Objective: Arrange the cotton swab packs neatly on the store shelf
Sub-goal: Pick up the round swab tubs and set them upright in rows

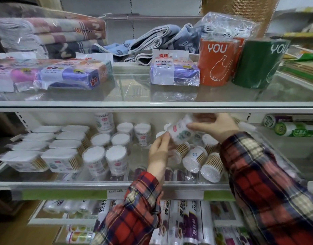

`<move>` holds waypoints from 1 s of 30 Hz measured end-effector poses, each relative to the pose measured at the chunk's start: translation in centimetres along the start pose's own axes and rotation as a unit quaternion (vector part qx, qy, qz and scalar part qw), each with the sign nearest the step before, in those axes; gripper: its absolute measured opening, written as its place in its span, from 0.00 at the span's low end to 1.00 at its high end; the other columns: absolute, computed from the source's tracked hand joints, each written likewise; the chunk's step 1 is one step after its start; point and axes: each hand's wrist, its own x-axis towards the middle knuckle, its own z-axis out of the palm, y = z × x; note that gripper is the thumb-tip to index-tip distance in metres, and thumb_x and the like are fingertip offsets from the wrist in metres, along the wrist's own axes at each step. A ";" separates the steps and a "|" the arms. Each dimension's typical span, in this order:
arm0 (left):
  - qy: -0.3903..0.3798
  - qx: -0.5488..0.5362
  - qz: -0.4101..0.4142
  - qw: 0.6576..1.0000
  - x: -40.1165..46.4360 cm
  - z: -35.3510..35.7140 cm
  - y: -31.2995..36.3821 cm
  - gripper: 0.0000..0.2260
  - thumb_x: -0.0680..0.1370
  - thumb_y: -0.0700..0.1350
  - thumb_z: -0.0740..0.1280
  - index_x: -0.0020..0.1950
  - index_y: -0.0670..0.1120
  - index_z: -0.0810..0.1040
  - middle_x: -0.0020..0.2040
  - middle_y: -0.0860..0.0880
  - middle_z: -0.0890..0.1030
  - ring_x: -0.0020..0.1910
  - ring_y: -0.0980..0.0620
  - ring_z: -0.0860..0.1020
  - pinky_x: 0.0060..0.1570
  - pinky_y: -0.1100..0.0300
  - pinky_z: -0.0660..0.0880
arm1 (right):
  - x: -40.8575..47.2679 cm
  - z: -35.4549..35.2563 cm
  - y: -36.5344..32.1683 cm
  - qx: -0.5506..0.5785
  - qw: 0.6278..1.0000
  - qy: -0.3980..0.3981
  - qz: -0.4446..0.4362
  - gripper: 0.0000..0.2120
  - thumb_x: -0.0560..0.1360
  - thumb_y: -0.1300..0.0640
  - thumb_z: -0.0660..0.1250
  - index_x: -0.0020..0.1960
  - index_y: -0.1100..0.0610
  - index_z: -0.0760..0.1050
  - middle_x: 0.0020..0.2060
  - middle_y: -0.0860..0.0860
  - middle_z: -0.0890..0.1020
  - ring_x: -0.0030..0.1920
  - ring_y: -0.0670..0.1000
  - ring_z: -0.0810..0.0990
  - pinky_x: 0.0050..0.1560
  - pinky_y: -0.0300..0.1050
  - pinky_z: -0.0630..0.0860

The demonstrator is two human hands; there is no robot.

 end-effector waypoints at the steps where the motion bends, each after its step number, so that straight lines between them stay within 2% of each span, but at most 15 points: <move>1: -0.015 -0.026 -0.015 0.999 -0.5 -0.2 0.4 0.08 0.81 0.50 0.61 0.52 0.50 0.79 0.50 0.46 0.84 0.46 0.50 0.82 0.43 0.62 0.77 | -0.5 0.4 0.5 0.002 1.000 -0.007 -0.026 0.19 0.61 0.53 0.80 0.49 0.50 0.78 0.49 0.45 0.83 0.48 0.41 0.80 0.55 0.38 0.75; 6: -0.005 -0.014 0.002 1.000 -2.2 -1.7 -0.5 0.12 0.79 0.50 0.65 0.59 0.48 0.80 0.54 0.47 0.84 0.52 0.47 0.82 0.49 0.58 0.79 | -2.5 2.4 3.1 0.043 0.998 -0.015 -0.031 0.20 0.62 0.55 0.80 0.49 0.46 0.76 0.51 0.42 0.80 0.53 0.40 0.77 0.53 0.34 0.72; 11: 0.025 -0.019 -0.043 0.999 -3.5 -3.0 -1.8 0.13 0.78 0.48 0.67 0.59 0.44 0.78 0.50 0.46 0.85 0.49 0.47 0.84 0.48 0.58 0.80 | -3.4 4.6 5.4 0.077 0.996 -0.020 -0.026 0.18 0.62 0.60 0.80 0.48 0.48 0.78 0.51 0.43 0.82 0.55 0.40 0.78 0.54 0.36 0.74; 14: 0.041 -0.023 -0.060 0.997 -4.0 -3.7 -2.3 0.14 0.76 0.47 0.69 0.60 0.43 0.77 0.50 0.45 0.85 0.49 0.45 0.84 0.44 0.61 0.80 | -3.6 5.3 6.1 0.099 0.994 -0.034 -0.029 0.17 0.64 0.64 0.78 0.48 0.50 0.78 0.51 0.42 0.81 0.55 0.38 0.77 0.48 0.31 0.76; 17: 0.031 -0.014 -0.060 0.998 -4.2 -4.3 -2.3 0.13 0.76 0.47 0.69 0.60 0.46 0.77 0.51 0.47 0.85 0.50 0.48 0.84 0.45 0.61 0.79 | -3.8 6.0 6.5 0.133 0.990 -0.034 -0.039 0.18 0.65 0.67 0.77 0.49 0.53 0.77 0.52 0.45 0.81 0.56 0.40 0.77 0.42 0.27 0.75; 19: 0.028 -0.013 -0.067 0.997 -4.0 -4.8 -2.0 0.12 0.78 0.47 0.66 0.60 0.47 0.78 0.46 0.50 0.86 0.44 0.53 0.84 0.45 0.60 0.77 | -3.8 6.3 6.7 0.148 0.987 -0.030 -0.050 0.19 0.64 0.67 0.77 0.51 0.54 0.77 0.52 0.46 0.81 0.56 0.41 0.78 0.44 0.28 0.75; 21: 0.018 -0.049 -0.087 0.995 -3.9 -5.4 -1.4 0.12 0.80 0.46 0.62 0.61 0.45 0.78 0.34 0.54 0.82 0.32 0.59 0.80 0.42 0.59 0.74 | -3.8 6.4 6.7 0.155 0.986 -0.032 -0.060 0.20 0.64 0.68 0.77 0.52 0.54 0.77 0.53 0.46 0.81 0.56 0.40 0.78 0.45 0.29 0.76; 22: 0.012 -0.058 -0.098 0.993 -3.8 -5.6 -1.2 0.12 0.81 0.46 0.61 0.61 0.44 0.78 0.30 0.56 0.80 0.29 0.60 0.78 0.41 0.58 0.74 | -3.9 6.4 6.6 0.153 0.985 -0.037 -0.064 0.20 0.64 0.68 0.77 0.52 0.52 0.77 0.53 0.46 0.81 0.56 0.40 0.78 0.46 0.30 0.76; 25: 0.007 -0.040 -0.127 0.991 -3.5 -6.5 -0.2 0.15 0.80 0.49 0.61 0.60 0.41 0.78 0.35 0.52 0.82 0.26 0.60 0.77 0.39 0.57 0.73 | -4.1 6.5 6.6 0.119 0.986 -0.060 -0.097 0.23 0.63 0.66 0.77 0.52 0.46 0.77 0.55 0.44 0.80 0.59 0.39 0.76 0.54 0.35 0.76; 27: -0.009 -0.009 -0.143 0.990 -3.5 -6.7 0.5 0.19 0.79 0.55 0.61 0.59 0.42 0.78 0.39 0.51 0.84 0.28 0.59 0.79 0.40 0.57 0.74 | -4.4 6.5 6.5 0.081 0.985 -0.079 -0.133 0.24 0.64 0.67 0.76 0.53 0.46 0.76 0.56 0.42 0.80 0.61 0.38 0.75 0.62 0.40 0.74; 30: -0.031 0.158 -0.107 0.981 -3.8 -6.5 1.1 0.30 0.68 0.69 0.67 0.61 0.50 0.74 0.52 0.51 0.83 0.48 0.54 0.81 0.51 0.55 0.76 | -4.5 6.6 6.4 0.000 0.971 -0.110 -0.214 0.25 0.65 0.65 0.75 0.57 0.48 0.75 0.61 0.43 0.77 0.65 0.42 0.73 0.67 0.47 0.71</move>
